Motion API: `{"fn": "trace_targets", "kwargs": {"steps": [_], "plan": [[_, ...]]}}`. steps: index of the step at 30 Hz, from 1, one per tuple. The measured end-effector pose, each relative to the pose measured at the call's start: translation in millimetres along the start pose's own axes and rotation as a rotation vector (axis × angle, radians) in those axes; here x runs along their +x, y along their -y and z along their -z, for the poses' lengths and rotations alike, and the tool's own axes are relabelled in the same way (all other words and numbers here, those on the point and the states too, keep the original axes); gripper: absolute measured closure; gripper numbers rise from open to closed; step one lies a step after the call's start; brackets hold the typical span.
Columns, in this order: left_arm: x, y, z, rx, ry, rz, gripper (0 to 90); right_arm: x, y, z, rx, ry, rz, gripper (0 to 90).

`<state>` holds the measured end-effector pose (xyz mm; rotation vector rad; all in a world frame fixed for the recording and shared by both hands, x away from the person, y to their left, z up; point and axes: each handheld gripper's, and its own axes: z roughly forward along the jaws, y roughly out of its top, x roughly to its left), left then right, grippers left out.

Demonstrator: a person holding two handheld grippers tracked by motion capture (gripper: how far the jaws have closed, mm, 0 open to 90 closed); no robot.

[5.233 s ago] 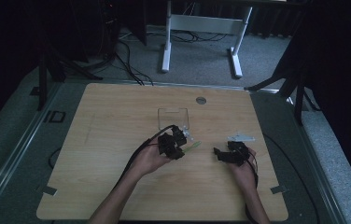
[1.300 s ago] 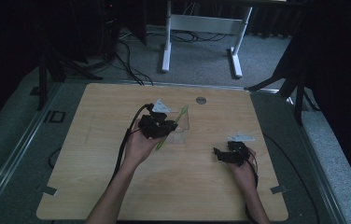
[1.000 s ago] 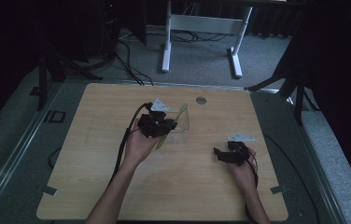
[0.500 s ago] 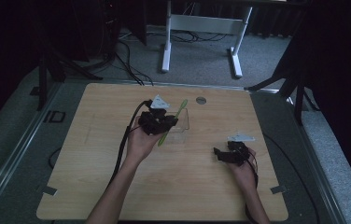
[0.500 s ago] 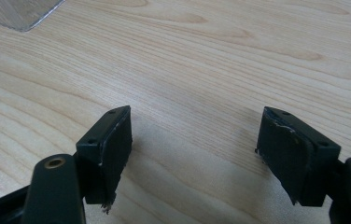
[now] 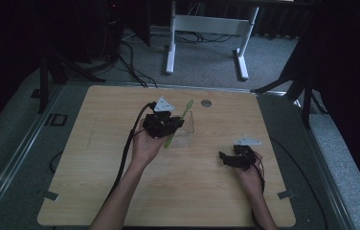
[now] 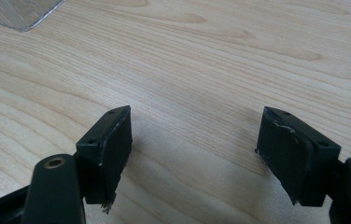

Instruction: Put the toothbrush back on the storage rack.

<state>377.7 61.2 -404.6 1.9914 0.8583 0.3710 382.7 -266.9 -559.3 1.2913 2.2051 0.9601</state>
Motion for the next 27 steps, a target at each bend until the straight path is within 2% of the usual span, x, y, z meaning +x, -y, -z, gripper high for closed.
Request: {"fn": "trace_targets", "kwargs": {"steps": [12,16,24,27], "plan": [[1.9,0.7,-2.4,-0.04,0.01,0.004,79.1,0.0,0.0,-0.1,-0.001,0.001,0.0,26.3],[1.8,0.3,-1.6,-0.072,0.025,-0.006,79.0,0.1,0.0,-0.1,-0.001,0.001,-0.001,26.3],[2.6,0.1,-3.4,-0.083,0.028,-0.01,79.0,0.0,0.0,-0.1,-0.001,0.001,0.0,26.3],[4.5,-0.6,-2.9,-0.103,0.035,-0.013,79.0,0.0,0.0,0.0,0.0,0.001,0.0,26.3]]}}
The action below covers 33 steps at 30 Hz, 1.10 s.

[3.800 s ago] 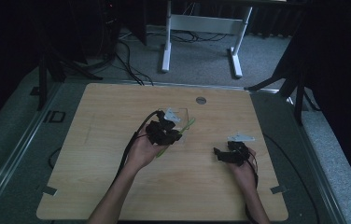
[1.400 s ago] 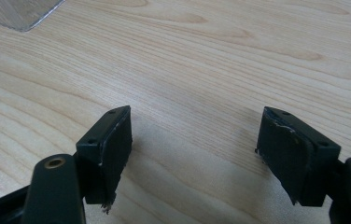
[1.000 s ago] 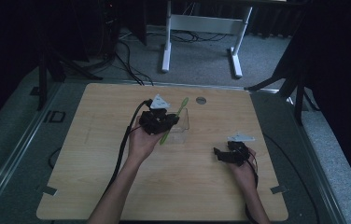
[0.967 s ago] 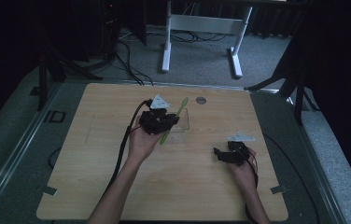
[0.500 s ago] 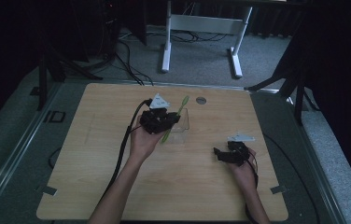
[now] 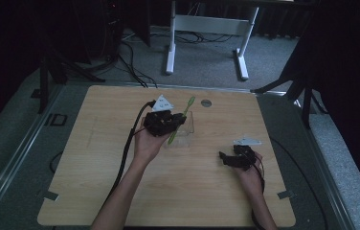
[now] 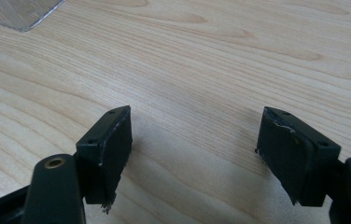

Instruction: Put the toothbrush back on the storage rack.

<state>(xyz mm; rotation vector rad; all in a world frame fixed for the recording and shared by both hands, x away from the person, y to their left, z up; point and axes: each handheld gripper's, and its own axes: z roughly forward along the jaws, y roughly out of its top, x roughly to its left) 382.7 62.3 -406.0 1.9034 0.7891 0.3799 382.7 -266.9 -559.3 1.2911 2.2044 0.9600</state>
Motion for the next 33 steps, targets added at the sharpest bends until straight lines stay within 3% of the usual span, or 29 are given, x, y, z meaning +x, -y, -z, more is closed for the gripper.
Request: {"fn": "trace_targets", "kwargs": {"steps": [10,33], "plan": [[2.9,-2.9,0.0,-0.038,0.019,-0.002,78.9,0.0,0.0,0.1,0.001,0.0,0.0,26.3],[8.2,-1.0,-1.0,-0.086,-0.007,0.024,78.9,0.0,0.0,0.0,0.0,-0.001,0.0,26.3]]}}
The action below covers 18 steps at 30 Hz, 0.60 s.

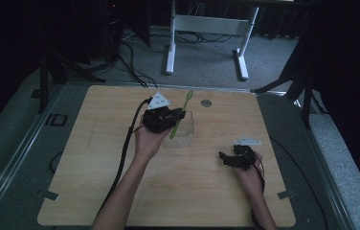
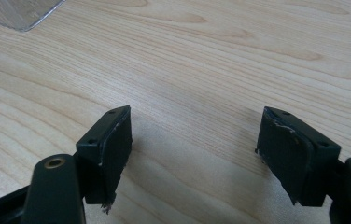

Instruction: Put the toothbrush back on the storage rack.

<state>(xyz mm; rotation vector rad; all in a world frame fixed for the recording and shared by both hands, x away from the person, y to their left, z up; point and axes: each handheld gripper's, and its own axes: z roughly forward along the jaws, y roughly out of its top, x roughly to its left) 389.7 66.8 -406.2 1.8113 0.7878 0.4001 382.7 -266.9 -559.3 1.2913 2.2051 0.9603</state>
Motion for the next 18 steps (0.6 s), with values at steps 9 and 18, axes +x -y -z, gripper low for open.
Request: {"fn": "trace_targets", "kwargs": {"steps": [9,18], "plan": [[1.4,1.6,-1.4,-0.017,-0.015,0.001,78.9,0.0,0.0,0.0,0.0,0.0,0.0,26.3],[3.5,3.1,-2.0,-0.031,-0.019,0.005,78.9,0.0,0.0,-0.1,-0.001,0.0,0.0,26.2]]}}
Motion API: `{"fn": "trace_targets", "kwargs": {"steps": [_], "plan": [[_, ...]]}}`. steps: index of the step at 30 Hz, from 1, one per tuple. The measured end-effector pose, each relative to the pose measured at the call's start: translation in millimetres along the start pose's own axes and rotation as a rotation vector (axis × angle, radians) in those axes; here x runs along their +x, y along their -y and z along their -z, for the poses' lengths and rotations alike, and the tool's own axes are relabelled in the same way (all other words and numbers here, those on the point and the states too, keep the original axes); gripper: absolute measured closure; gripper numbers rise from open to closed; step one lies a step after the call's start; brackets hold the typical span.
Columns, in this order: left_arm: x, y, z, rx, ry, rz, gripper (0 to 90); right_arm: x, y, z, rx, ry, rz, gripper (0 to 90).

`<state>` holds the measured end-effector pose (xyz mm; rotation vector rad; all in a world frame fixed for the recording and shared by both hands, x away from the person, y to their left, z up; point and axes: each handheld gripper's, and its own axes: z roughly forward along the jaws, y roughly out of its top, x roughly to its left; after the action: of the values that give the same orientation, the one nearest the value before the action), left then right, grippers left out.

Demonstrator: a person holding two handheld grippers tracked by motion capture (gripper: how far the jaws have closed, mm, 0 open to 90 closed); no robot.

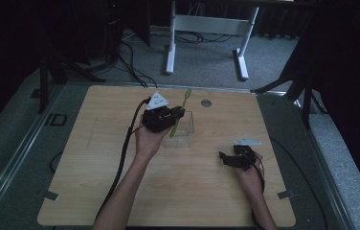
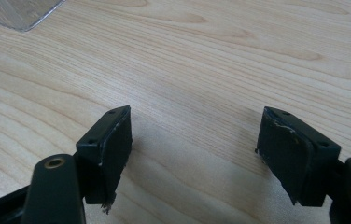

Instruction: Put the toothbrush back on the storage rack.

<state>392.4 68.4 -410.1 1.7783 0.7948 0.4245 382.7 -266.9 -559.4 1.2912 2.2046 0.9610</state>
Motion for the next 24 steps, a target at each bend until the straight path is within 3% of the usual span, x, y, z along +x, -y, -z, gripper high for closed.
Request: {"fn": "trace_targets", "kwargs": {"steps": [24], "plan": [[4.1,6.3,-5.8,-0.042,-0.039,0.017,78.9,0.0,-0.2,-0.2,0.001,-0.003,0.002,25.8]]}}
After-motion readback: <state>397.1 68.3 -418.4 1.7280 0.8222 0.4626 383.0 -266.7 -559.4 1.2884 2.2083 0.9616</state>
